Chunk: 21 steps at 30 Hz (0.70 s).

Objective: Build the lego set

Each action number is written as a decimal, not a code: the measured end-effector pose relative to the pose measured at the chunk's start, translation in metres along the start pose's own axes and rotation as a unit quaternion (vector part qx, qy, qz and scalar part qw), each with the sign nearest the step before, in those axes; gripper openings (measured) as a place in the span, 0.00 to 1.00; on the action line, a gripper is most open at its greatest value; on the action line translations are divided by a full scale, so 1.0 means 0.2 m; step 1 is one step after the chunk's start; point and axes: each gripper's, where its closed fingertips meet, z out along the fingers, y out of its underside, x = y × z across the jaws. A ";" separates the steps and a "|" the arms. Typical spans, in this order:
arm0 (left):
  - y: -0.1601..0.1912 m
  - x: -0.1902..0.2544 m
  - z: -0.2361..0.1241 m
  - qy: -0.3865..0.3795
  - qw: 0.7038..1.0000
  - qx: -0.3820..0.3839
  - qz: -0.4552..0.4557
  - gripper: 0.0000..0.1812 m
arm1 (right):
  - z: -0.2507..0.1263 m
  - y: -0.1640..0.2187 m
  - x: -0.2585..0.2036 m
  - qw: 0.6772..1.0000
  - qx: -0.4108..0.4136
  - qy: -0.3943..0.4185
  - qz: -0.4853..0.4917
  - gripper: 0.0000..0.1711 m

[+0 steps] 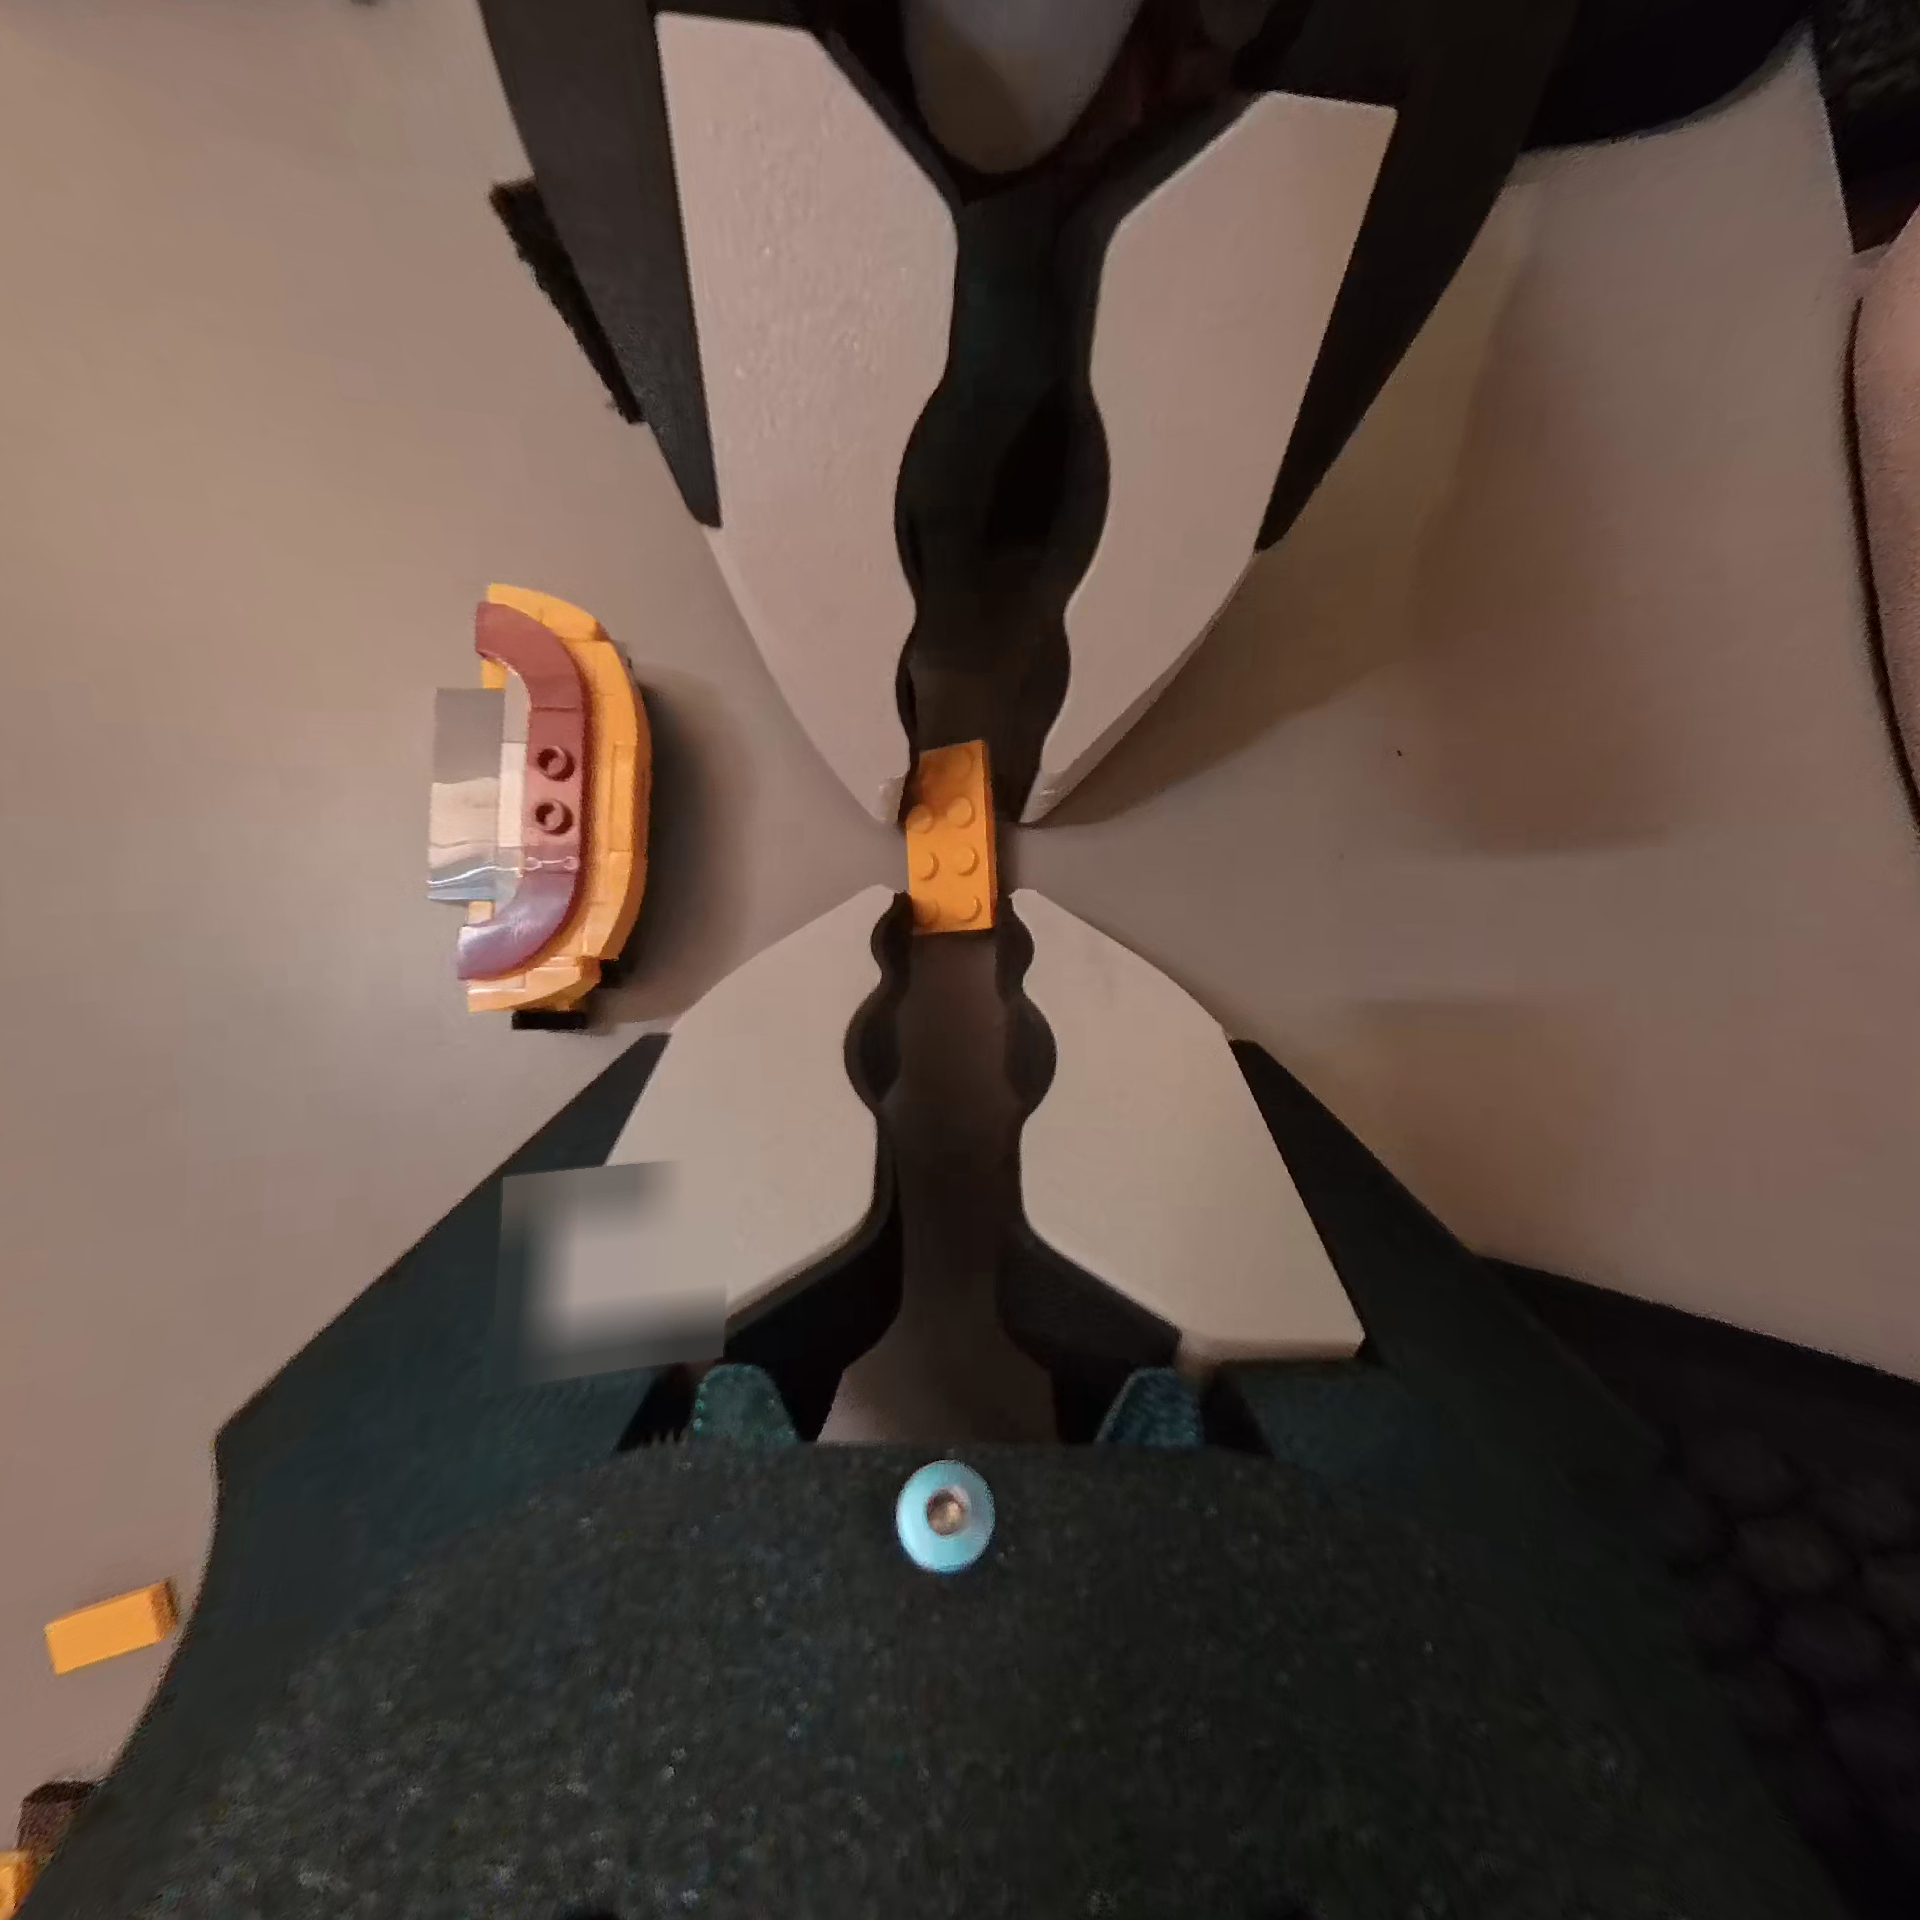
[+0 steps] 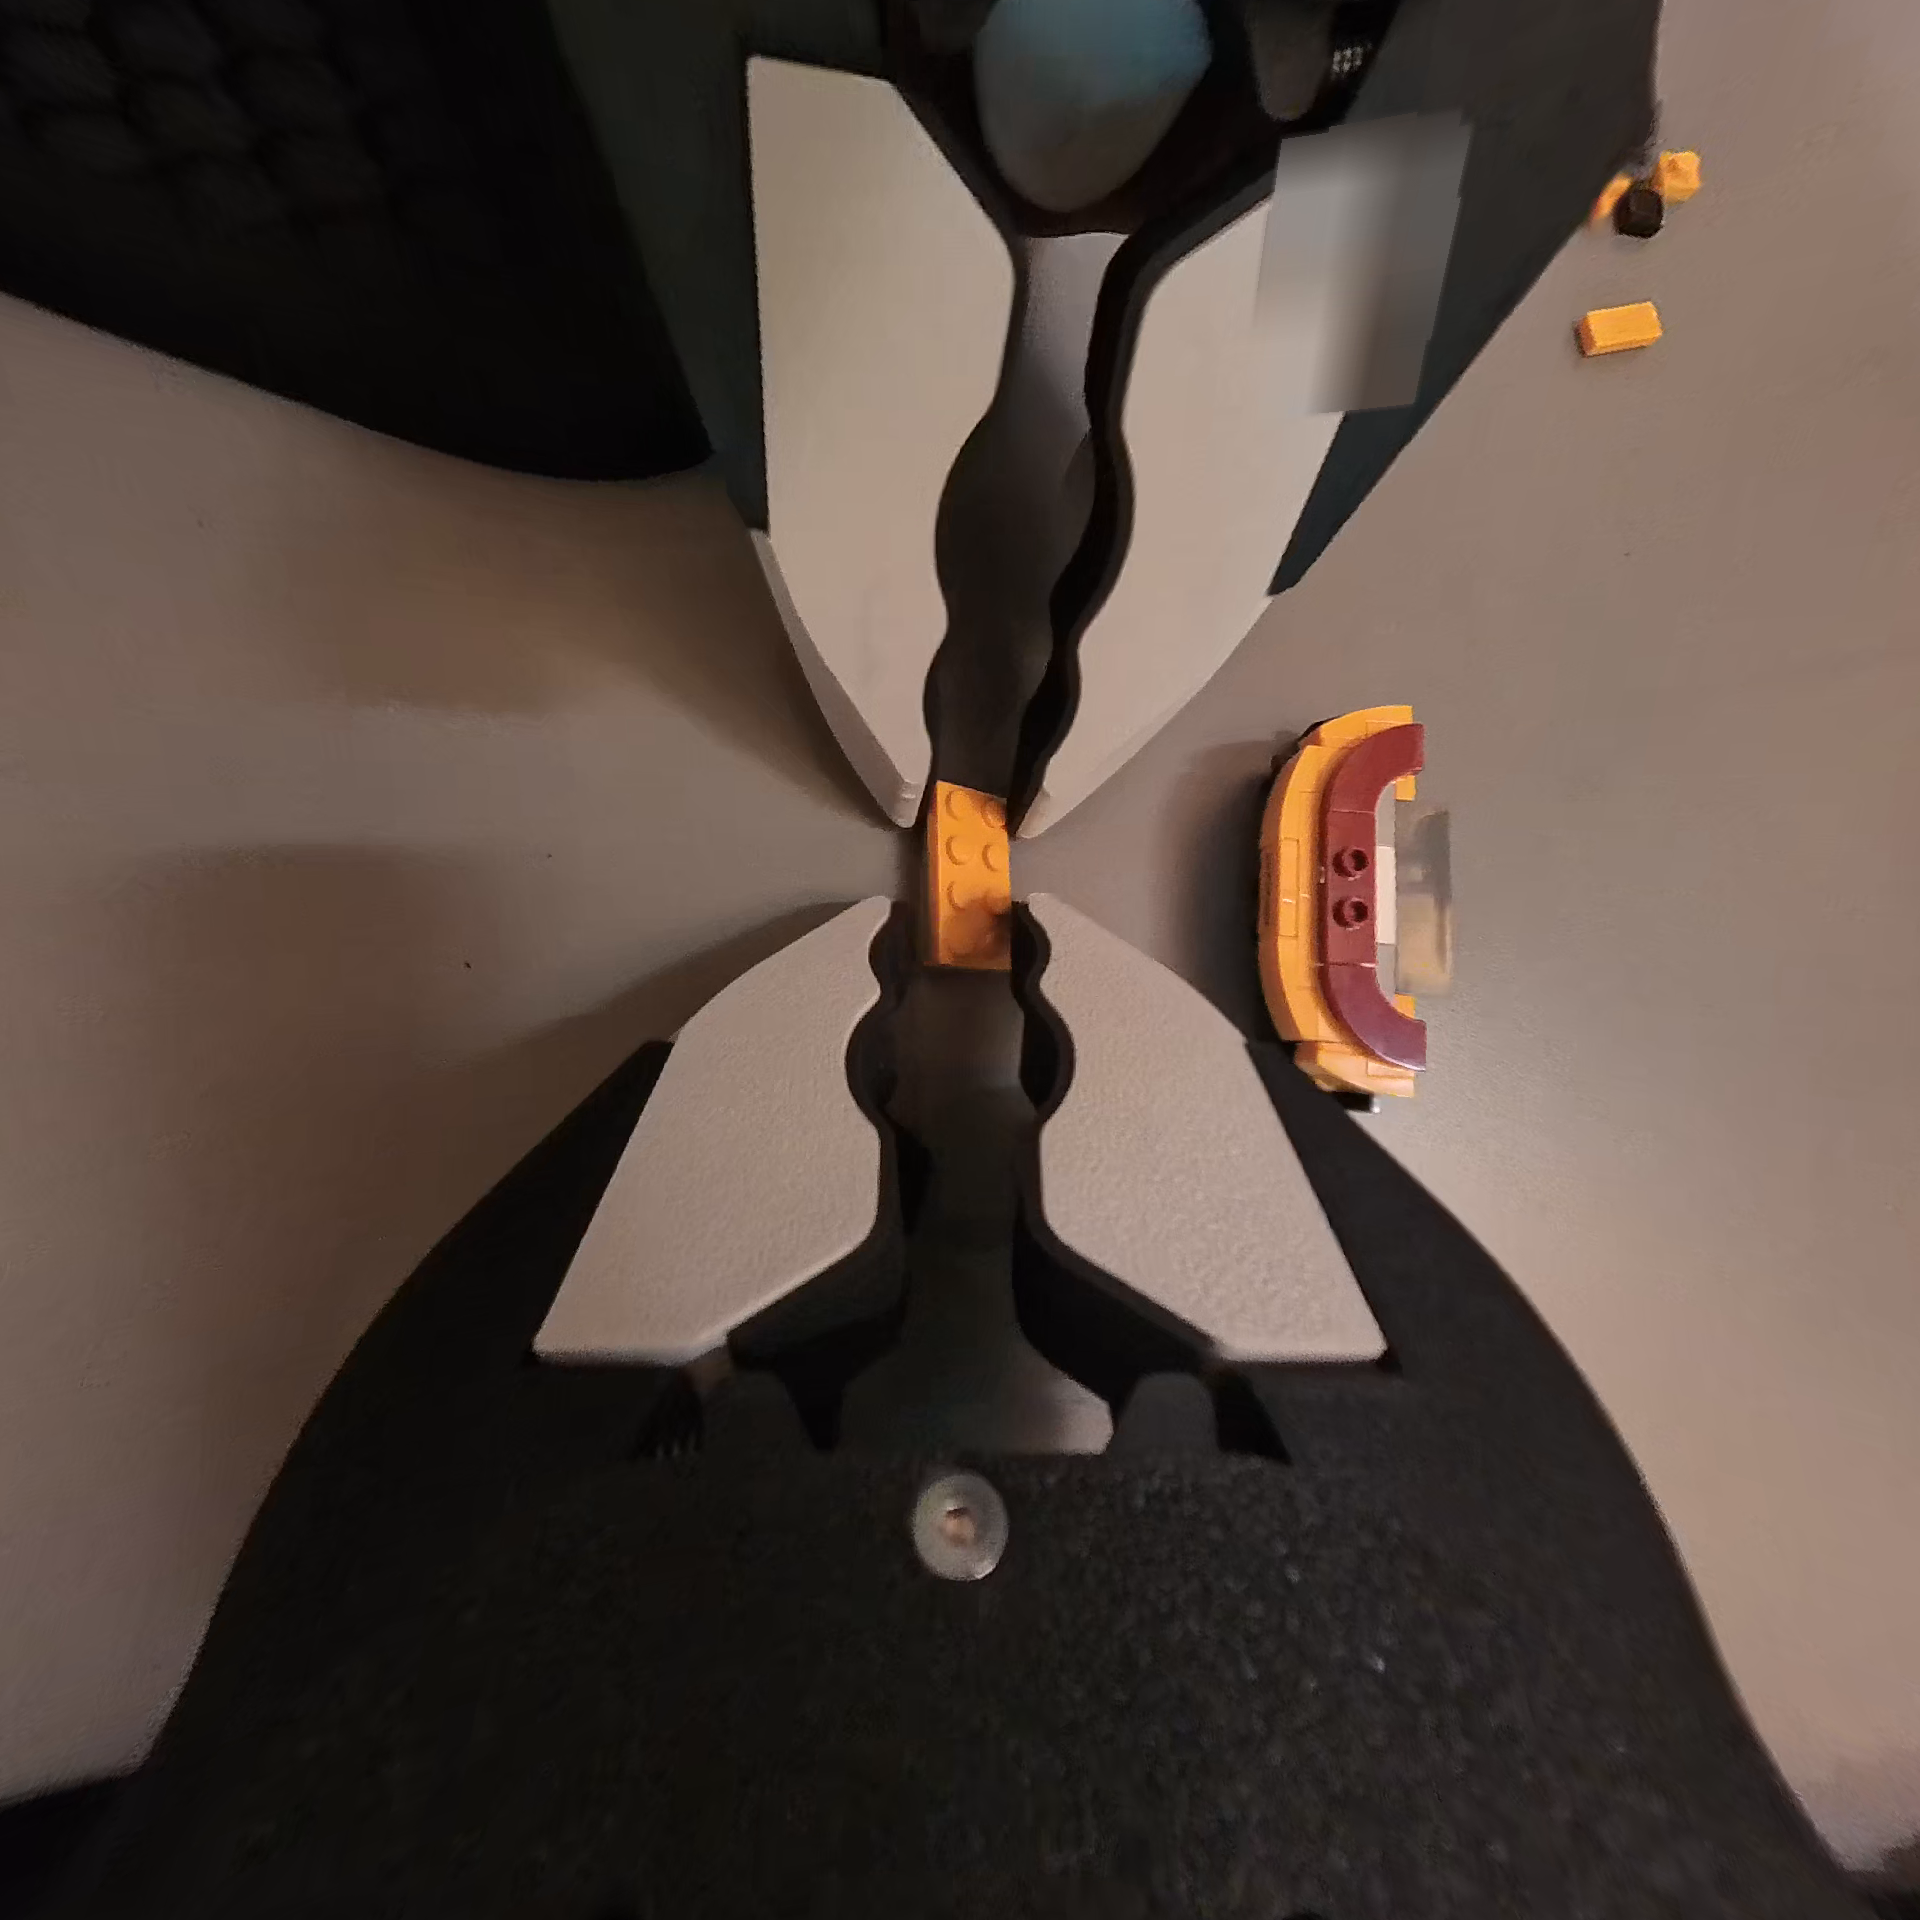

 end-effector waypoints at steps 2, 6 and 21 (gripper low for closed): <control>0.00 0.00 0.00 -0.001 1.000 -0.002 0.000 0.08 | 0.00 0.00 0.00 1.000 0.001 0.009 -0.016 0.12; 0.00 0.01 0.00 0.012 1.000 0.003 -0.006 0.08 | 0.01 -0.01 0.00 0.999 0.002 0.015 -0.035 0.08; -0.08 0.02 -0.06 0.050 0.995 0.071 -0.049 0.03 | -0.05 -0.05 -0.01 0.987 0.056 -0.086 0.124 0.03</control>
